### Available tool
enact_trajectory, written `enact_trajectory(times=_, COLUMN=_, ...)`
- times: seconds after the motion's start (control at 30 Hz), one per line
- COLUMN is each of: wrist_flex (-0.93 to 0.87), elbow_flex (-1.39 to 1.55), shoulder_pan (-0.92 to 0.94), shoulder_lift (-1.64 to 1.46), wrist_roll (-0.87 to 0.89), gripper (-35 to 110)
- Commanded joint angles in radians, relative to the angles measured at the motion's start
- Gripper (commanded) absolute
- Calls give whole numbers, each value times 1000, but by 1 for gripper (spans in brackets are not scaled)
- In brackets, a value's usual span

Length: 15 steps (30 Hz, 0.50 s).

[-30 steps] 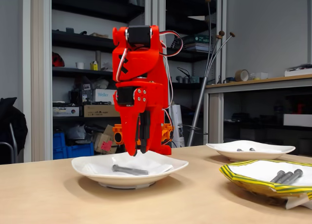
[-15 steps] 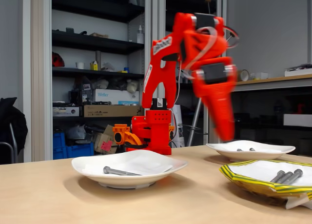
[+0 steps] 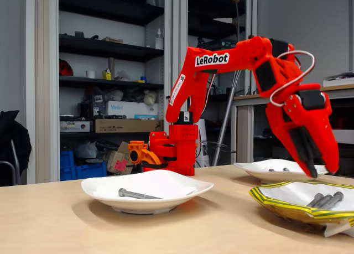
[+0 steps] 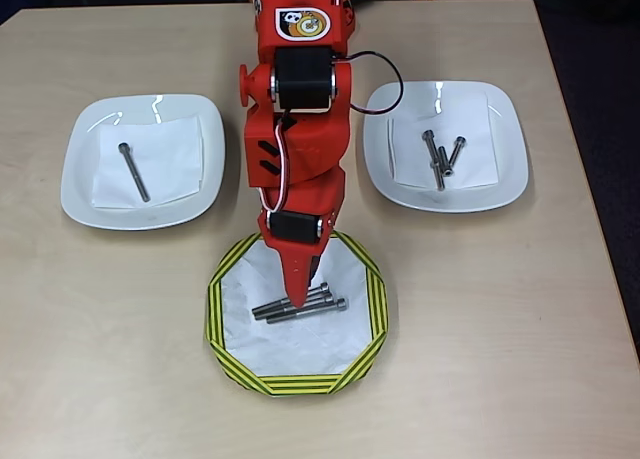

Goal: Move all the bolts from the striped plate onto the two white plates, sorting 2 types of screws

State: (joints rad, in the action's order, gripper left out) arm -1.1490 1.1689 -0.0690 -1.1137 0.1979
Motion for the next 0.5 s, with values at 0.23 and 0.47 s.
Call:
enact_trajectory(times=0.23, wrist_flex=-2, elbow_flex=20, shoulder_pan=6, shoulder_lift=43, wrist_roll=-54, gripper=14)
enact_trajectory(times=0.47, wrist_flex=-69, elbow_flex=-144, shoulder_pan=0, shoulder_lift=190, wrist_roll=-63, gripper=14)
